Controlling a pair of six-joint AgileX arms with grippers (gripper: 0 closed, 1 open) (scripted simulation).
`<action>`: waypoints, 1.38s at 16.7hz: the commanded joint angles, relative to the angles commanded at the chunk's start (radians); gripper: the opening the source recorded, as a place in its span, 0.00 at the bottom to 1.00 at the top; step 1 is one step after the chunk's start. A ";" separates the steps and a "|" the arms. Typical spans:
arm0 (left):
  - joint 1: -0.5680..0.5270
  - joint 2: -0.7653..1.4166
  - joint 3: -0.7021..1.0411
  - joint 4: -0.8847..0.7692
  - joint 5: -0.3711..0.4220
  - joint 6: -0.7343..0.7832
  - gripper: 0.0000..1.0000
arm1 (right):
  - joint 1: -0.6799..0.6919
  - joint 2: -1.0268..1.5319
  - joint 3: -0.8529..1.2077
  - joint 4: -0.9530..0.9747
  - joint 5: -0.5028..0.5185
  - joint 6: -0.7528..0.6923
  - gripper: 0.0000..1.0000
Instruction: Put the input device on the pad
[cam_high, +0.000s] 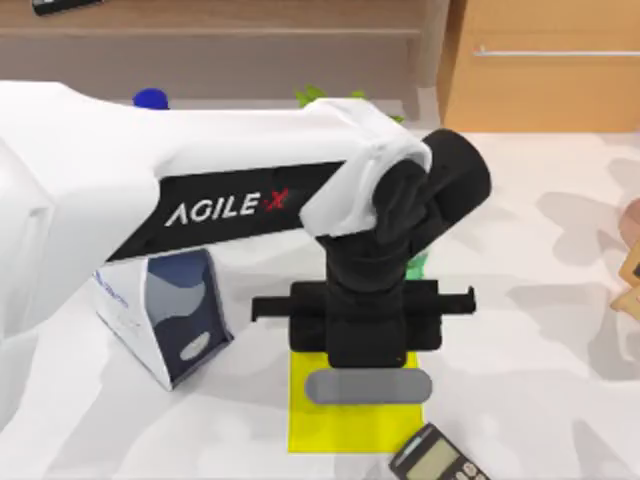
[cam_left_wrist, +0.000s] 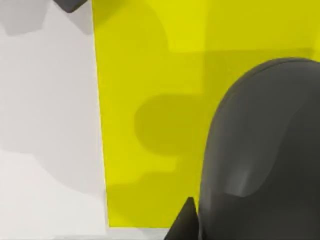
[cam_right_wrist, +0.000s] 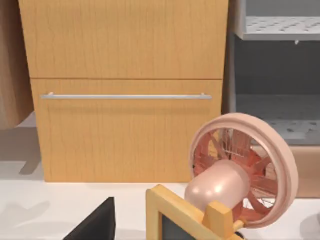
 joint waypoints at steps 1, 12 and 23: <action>-0.002 0.003 -0.004 0.008 -0.001 0.003 0.00 | 0.000 0.000 0.000 0.000 0.000 0.000 1.00; -0.005 0.035 -0.031 0.029 -0.005 0.008 0.15 | 0.000 0.000 0.000 0.000 0.000 0.000 1.00; -0.005 0.035 -0.031 0.029 -0.005 0.008 0.98 | 0.000 0.000 0.000 0.000 0.000 0.000 1.00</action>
